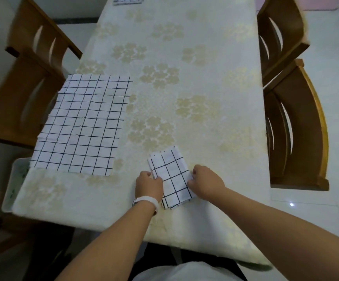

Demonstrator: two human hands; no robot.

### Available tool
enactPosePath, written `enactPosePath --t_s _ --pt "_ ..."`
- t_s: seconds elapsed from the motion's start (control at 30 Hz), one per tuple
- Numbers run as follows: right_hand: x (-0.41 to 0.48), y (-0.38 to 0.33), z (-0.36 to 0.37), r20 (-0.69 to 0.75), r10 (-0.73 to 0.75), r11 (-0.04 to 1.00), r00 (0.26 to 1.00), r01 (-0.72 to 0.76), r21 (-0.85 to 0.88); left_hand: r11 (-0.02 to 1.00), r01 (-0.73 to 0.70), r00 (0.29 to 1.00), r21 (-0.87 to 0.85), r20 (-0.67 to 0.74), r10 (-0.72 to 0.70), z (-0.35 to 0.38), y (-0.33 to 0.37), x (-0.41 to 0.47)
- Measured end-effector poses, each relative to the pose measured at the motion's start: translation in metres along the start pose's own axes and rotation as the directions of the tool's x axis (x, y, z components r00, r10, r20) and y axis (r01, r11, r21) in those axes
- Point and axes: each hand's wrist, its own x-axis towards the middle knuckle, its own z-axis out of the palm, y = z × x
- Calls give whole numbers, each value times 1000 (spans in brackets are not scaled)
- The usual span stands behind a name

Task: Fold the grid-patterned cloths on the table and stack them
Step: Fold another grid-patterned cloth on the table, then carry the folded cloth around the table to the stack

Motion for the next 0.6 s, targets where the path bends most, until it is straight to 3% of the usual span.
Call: enactPosePath --t_s 0.2,0.47,0.6 --pt "22 -14 3 10 14 976 1000 -16 216 980 147 989 -135 13 -146 1 7 1" --pt "16 -18 3 38 95 913 995 -103 395 966 202 970 -161 168 -175 1 4 16" --pt "2 -21 -9 30 114 864 993 -114 490 971 136 971 -195 220 -92 -5 2 17"
